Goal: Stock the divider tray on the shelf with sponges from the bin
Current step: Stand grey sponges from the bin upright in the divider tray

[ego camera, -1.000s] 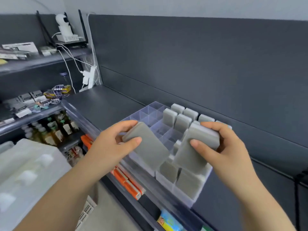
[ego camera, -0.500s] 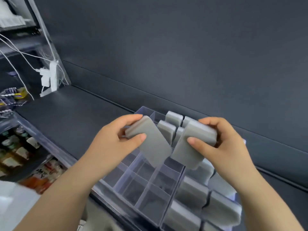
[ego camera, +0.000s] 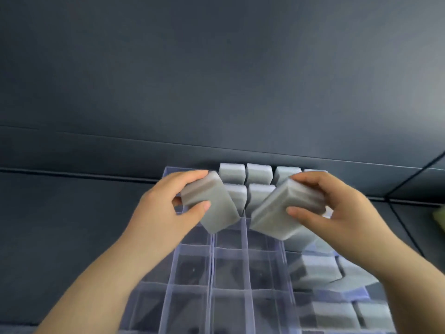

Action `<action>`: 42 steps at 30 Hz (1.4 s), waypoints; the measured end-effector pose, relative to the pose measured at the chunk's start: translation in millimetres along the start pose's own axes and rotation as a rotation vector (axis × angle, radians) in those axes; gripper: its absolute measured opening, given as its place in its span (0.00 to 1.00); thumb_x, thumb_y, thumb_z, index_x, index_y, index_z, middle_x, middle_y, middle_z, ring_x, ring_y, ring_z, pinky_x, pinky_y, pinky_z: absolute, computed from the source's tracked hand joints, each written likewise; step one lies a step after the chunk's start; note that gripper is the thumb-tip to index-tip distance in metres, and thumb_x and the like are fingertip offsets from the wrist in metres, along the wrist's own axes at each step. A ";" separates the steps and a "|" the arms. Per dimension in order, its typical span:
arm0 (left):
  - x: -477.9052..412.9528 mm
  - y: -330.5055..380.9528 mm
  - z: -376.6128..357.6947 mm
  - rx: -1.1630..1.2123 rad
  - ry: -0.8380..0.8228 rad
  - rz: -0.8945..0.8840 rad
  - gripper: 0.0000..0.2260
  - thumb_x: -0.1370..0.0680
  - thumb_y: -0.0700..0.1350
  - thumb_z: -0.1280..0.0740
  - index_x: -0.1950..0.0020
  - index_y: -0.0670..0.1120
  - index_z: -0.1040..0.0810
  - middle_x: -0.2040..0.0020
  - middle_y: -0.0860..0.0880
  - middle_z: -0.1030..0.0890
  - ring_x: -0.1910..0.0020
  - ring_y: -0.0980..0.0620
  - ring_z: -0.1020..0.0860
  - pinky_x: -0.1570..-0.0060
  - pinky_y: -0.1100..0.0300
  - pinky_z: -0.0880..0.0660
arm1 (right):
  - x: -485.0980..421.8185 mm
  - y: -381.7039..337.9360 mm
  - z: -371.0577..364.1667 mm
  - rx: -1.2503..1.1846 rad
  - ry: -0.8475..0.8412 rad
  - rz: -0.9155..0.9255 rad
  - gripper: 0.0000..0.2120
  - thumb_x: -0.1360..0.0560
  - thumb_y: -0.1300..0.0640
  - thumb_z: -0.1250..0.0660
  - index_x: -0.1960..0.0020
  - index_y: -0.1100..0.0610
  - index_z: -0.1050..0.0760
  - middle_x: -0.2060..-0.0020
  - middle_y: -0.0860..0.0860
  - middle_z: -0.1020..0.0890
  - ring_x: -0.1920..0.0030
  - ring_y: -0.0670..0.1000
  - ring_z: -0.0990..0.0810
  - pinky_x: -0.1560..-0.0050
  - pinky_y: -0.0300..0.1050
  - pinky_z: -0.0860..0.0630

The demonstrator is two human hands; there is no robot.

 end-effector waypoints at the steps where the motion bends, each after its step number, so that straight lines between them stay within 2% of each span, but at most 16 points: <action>1: -2.6 -3.7 1.3 0.006 -0.017 -0.015 0.21 0.29 0.43 0.28 0.41 0.63 0.26 0.47 0.68 0.25 0.49 0.66 0.25 0.54 0.77 0.31 | 0.8 -2.3 -2.2 0.041 0.026 -0.005 0.20 0.33 0.57 0.26 0.52 0.35 0.29 0.53 0.29 0.23 0.52 0.35 0.25 0.54 0.23 0.32; 4: -7.5 -12.3 4.4 0.020 -0.059 -0.045 0.22 0.29 0.42 0.28 0.41 0.64 0.27 0.45 0.70 0.28 0.48 0.65 0.26 0.53 0.77 0.30 | 1.8 -1.9 -13.7 0.146 0.042 -0.046 0.21 0.32 0.55 0.26 0.53 0.33 0.32 0.53 0.29 0.24 0.49 0.32 0.29 0.54 0.23 0.33; 7: -6.6 -16.6 5.8 0.012 -0.077 -0.060 0.23 0.29 0.42 0.28 0.42 0.65 0.28 0.45 0.69 0.28 0.48 0.64 0.26 0.54 0.76 0.30 | 1.0 3.7 -32.3 0.250 -0.052 -0.070 0.20 0.30 0.53 0.29 0.50 0.34 0.35 0.50 0.35 0.25 0.49 0.38 0.28 0.52 0.22 0.35; 10: -1.1 -17.9 9.4 0.011 -0.044 -0.076 0.23 0.29 0.41 0.28 0.41 0.63 0.26 0.45 0.65 0.26 0.48 0.61 0.25 0.51 0.74 0.29 | -2.7 9.4 -42.0 0.350 -0.098 -0.069 0.17 0.28 0.52 0.31 0.43 0.41 0.32 0.50 0.36 0.28 0.50 0.41 0.30 0.54 0.20 0.38; 13: 9.3 -18.5 12.4 0.002 -0.019 -0.080 0.22 0.29 0.41 0.28 0.41 0.62 0.26 0.45 0.64 0.25 0.48 0.62 0.25 0.51 0.75 0.31 | -7.0 14.3 -46.5 0.394 -0.123 -0.061 0.18 0.27 0.52 0.32 0.40 0.45 0.32 0.50 0.37 0.29 0.50 0.42 0.31 0.57 0.29 0.36; 16: 19.1 -18.9 15.8 0.004 -0.011 -0.066 0.22 0.29 0.41 0.28 0.42 0.63 0.26 0.45 0.63 0.25 0.49 0.63 0.25 0.54 0.77 0.31 | -8.3 20.2 -52.5 0.375 -0.180 -0.085 0.18 0.27 0.52 0.32 0.39 0.45 0.32 0.48 0.39 0.29 0.49 0.44 0.30 0.53 0.36 0.35; 22: 29.2 -10.0 23.3 0.039 0.034 -0.059 0.21 0.29 0.41 0.28 0.43 0.64 0.26 0.47 0.66 0.25 0.49 0.64 0.25 0.55 0.78 0.31 | -10.3 23.7 -62.2 0.409 -0.299 -0.067 0.18 0.27 0.53 0.32 0.39 0.46 0.33 0.43 0.43 0.27 0.46 0.47 0.28 0.49 0.38 0.32; 28: 35.9 -1.2 24.4 0.013 0.065 -0.080 0.22 0.29 0.41 0.28 0.44 0.66 0.27 0.46 0.67 0.26 0.49 0.63 0.25 0.54 0.77 0.30 | -12.1 24.3 -72.9 0.586 -0.393 -0.048 0.19 0.25 0.51 0.35 0.36 0.47 0.36 0.40 0.45 0.29 0.50 0.48 0.29 0.53 0.42 0.38; 30: 37.7 1.8 24.7 0.000 0.075 -0.085 0.22 0.29 0.41 0.28 0.44 0.66 0.27 0.47 0.68 0.26 0.49 0.63 0.25 0.53 0.76 0.30 | -13.2 24.7 -76.2 0.655 -0.417 -0.031 0.20 0.25 0.51 0.35 0.36 0.48 0.37 0.40 0.47 0.29 0.50 0.50 0.29 0.55 0.42 0.36; 34: 39.4 6.9 27.3 -0.029 0.106 -0.105 0.23 0.29 0.40 0.28 0.45 0.66 0.28 0.47 0.67 0.25 0.49 0.62 0.25 0.53 0.76 0.30 | -18.1 30.2 -81.9 0.815 -0.447 0.006 0.22 0.26 0.50 0.34 0.35 0.50 0.37 0.39 0.50 0.27 0.41 0.56 0.27 0.51 0.46 0.32; 39: 38.8 8.4 24.2 -0.058 0.109 -0.111 0.22 0.29 0.40 0.28 0.45 0.65 0.28 0.47 0.66 0.25 0.49 0.63 0.25 0.54 0.76 0.30 | -20.9 35.9 -94.2 0.884 -0.489 0.053 0.21 0.27 0.52 0.34 0.36 0.52 0.36 0.42 0.51 0.24 0.44 0.57 0.25 0.54 0.47 0.30; 42: 32.0 12.6 17.3 -0.079 0.091 -0.129 0.22 0.29 0.40 0.28 0.44 0.64 0.27 0.46 0.64 0.25 0.50 0.64 0.25 0.54 0.74 0.29 | -20.7 35.4 -91.5 0.890 -0.481 0.062 0.23 0.27 0.51 0.34 0.35 0.52 0.36 0.41 0.51 0.25 0.43 0.57 0.25 0.50 0.48 0.29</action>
Point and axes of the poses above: each hand's wrist, its own x-axis away from the middle knuckle, its own z-axis out of the back of the hand, y = z × x, the point moved 9 cm from there along -x, towards the middle knuckle
